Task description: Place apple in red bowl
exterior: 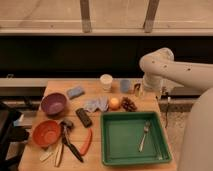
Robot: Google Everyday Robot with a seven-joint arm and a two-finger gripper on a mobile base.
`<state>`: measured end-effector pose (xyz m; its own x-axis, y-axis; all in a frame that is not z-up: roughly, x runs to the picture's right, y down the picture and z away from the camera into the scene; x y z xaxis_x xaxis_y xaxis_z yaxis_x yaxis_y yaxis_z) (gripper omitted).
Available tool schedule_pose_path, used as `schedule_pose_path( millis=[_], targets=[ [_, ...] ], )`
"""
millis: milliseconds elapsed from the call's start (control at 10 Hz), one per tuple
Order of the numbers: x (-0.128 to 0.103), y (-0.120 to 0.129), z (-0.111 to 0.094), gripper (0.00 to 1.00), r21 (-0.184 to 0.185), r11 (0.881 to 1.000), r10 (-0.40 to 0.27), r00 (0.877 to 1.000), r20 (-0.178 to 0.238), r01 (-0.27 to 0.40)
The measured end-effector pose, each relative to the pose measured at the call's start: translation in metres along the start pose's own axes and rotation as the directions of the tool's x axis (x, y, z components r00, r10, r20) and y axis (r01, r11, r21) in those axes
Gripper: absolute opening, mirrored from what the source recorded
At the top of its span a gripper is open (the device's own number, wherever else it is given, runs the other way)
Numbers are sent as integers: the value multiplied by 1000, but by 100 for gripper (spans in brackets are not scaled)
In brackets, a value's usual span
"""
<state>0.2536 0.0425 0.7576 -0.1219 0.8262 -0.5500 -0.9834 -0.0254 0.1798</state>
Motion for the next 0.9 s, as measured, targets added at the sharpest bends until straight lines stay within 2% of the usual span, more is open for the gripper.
schedule_pose_path(
  millis=[900],
  targets=[
    [0,0,0,62,0,1000,-1,1000,-1,1]
  ],
)
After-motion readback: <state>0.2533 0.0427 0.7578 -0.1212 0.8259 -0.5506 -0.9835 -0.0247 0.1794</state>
